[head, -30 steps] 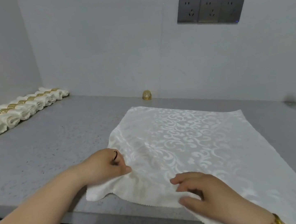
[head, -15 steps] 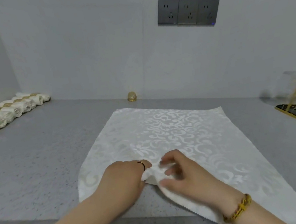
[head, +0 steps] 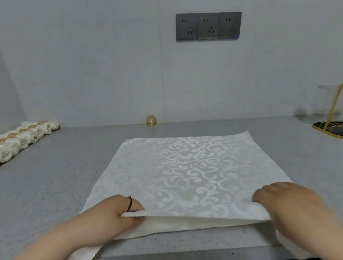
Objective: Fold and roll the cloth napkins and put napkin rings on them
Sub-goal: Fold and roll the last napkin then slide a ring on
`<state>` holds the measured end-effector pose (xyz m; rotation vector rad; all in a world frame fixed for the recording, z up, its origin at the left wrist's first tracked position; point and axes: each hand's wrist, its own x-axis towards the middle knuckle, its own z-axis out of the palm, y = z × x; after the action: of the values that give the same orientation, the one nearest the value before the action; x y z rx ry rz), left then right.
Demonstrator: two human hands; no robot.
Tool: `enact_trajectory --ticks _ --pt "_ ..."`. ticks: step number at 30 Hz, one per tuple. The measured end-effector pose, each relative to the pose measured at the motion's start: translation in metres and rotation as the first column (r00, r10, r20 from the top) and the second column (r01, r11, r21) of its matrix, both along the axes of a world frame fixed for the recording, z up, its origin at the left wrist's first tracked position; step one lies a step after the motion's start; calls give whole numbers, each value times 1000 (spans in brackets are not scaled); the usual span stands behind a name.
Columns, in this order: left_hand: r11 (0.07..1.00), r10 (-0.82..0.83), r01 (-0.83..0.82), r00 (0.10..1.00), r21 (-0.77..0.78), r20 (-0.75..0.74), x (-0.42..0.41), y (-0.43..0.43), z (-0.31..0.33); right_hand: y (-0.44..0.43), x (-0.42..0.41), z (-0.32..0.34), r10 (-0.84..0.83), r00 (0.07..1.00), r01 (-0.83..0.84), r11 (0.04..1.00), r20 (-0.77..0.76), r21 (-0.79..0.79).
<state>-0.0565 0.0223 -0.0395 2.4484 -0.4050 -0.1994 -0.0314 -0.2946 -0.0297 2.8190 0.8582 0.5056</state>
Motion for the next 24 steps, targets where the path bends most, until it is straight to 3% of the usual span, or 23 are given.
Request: enact_trajectory --ticks 2,3,6,9,13,17,21,24 --pt "999 -37 37 998 11 -49 -4 5 6 -25 3 9 -65 991 74 995 -117 73" --pt "997 -81 81 991 -7 -102 -5 9 8 -35 4 13 -52 963 92 985 -263 145" --pt "958 -279 237 900 -163 -335 -17 14 25 -62 13 22 -7 782 175 962 -623 209" --pt "919 -391 315 795 -235 -463 -19 25 38 -81 20 32 32 623 238 944 -782 228" --pt "950 -253 310 801 16 -543 0 46 49 -96 45 39 -23 655 324 911 -755 253" --pt "931 88 67 911 358 -402 34 76 51 -89 83 41 -68 717 438 818 -693 373" --pt "917 337 -275 922 289 -191 62 104 39 -66 123 38 -81 742 546 649 -665 530" --pt "888 449 -443 893 126 -21 86 119 24 -44 155 35 -121 783 543 612 -610 575"
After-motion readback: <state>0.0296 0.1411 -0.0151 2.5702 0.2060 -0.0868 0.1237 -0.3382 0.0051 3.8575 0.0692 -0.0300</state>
